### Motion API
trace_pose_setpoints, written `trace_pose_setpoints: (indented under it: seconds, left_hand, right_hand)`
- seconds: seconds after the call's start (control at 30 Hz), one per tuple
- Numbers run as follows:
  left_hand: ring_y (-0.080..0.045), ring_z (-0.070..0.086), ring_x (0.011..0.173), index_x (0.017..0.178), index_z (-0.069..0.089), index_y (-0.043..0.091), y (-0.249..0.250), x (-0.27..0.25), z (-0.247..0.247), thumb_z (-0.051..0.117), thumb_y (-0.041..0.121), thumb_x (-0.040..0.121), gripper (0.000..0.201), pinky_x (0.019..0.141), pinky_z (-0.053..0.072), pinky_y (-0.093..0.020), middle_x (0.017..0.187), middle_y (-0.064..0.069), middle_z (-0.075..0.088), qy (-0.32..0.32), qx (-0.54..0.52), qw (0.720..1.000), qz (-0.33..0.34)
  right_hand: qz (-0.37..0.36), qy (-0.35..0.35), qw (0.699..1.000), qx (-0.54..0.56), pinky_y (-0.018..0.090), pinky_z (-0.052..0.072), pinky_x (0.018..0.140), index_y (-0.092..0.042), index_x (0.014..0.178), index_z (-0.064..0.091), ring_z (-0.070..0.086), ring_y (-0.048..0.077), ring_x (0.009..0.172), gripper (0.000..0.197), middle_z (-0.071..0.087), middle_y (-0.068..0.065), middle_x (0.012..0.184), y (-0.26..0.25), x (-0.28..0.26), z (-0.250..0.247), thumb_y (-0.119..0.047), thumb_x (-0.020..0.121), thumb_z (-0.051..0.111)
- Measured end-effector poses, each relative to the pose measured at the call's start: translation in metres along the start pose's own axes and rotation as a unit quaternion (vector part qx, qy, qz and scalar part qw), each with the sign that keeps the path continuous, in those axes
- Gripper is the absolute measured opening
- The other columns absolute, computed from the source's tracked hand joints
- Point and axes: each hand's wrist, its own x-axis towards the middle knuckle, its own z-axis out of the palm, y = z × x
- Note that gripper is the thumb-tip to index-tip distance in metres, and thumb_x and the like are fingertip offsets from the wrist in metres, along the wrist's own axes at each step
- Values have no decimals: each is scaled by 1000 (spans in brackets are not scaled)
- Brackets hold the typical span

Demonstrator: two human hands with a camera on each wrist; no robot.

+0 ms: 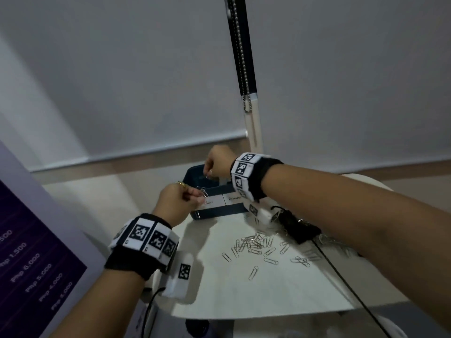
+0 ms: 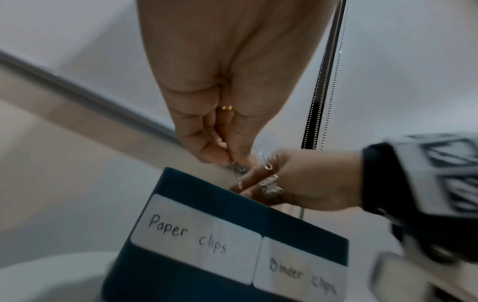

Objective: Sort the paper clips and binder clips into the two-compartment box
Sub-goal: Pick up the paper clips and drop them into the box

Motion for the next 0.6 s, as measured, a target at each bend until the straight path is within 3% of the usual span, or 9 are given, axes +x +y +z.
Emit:
trace_pose_setpoints:
  seconds: [0.07,0.23,0.3,0.4,0.5,0.6]
  left_hand:
    - [-15,60,71,85,69,3,-1,9,-3,68,6,81,5,73,52,-24,72,1,63,38,-28,999,-15]
    - [-13,60,78,93,72,3,8,48,2,69,13,81,16,76,48,-22,94,-7,71,159,3,987,-7]
    - [-15,62,84,96,72,3,10,56,9,69,13,82,18,81,47,-22,102,-10,71,127,33,991,-4]
    - [-20,63,103,111,67,6,13,51,12,69,18,82,32,88,43,-21,114,-9,68,72,111,991,34]
    - [-20,57,110,117,61,13,18,27,15,73,21,77,43,95,45,-27,120,-6,60,68,106,987,102]
    - [-19,50,117,123,58,19,16,3,32,73,26,77,49,102,41,-30,126,-3,52,-8,205,968,141]
  right_hand:
    - [5,-26,999,-43,27,51,94,-7,108,71,66,20,104,24,70,8,113,5,4,7,-12,84,66]
    - [-12,16,1000,4,21,48,95,-4,106,70,65,17,103,23,70,7,112,26,-32,-4,-9,84,66]
    - [-11,10,1000,1,17,48,88,-4,102,71,66,15,96,19,71,7,106,35,-53,-8,-8,84,66]
    - [-28,24,998,-57,25,50,93,-8,101,72,61,13,91,17,70,4,103,42,-81,-11,-10,86,63]
    - [-77,72,988,-112,22,41,95,-11,112,67,56,15,105,25,63,1,114,43,-98,-15,-17,88,60]
    - [-88,35,983,-155,25,38,98,-11,118,64,52,17,113,32,60,3,121,47,-100,-16,-20,88,61]
